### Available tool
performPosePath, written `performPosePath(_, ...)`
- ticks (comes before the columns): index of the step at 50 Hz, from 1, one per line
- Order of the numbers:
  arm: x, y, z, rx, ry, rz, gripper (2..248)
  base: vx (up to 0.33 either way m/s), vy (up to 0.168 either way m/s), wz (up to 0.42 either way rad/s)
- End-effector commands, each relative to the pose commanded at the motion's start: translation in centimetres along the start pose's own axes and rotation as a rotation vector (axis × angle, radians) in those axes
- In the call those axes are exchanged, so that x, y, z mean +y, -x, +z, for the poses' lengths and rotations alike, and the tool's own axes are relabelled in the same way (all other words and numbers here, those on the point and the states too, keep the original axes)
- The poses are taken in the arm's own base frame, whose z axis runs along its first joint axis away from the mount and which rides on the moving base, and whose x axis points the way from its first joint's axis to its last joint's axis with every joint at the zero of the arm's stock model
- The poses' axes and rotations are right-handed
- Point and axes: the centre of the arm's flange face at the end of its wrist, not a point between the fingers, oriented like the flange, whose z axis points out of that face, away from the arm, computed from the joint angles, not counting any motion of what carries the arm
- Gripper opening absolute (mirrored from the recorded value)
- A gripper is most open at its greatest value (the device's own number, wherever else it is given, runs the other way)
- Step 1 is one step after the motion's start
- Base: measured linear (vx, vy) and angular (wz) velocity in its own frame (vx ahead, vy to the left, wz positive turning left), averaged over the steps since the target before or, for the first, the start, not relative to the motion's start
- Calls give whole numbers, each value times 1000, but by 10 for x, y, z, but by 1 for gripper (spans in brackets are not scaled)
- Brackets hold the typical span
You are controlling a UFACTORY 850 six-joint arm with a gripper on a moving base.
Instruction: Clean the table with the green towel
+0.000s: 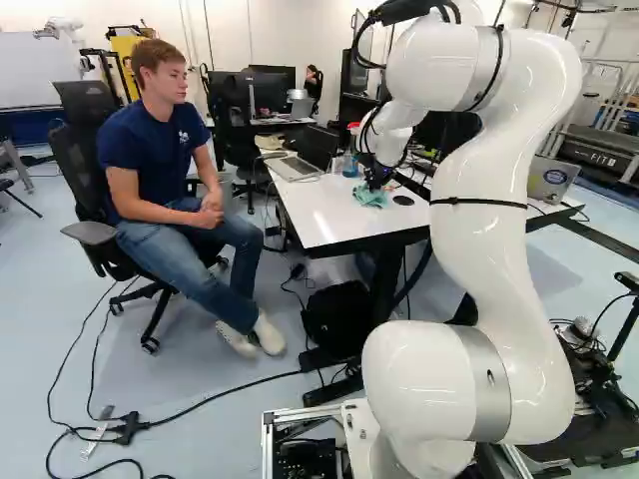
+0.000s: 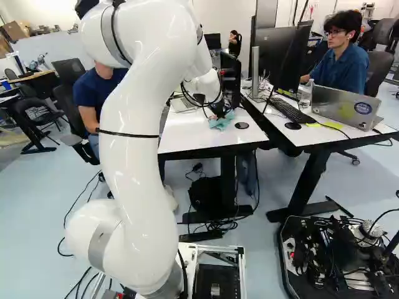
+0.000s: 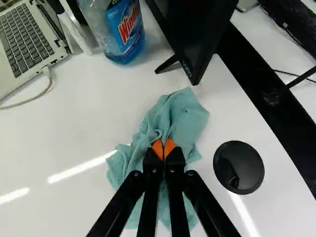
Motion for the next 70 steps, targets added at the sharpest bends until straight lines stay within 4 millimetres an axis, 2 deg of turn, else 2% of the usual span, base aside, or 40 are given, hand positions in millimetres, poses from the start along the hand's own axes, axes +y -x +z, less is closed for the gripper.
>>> performPosePath(27, -1, -4, 4, 5, -1, -1, 25, 0, 0, 0)
performPosePath(70, 33, 44, -41, -46, 32, 43, 25, 0, 0, 0)
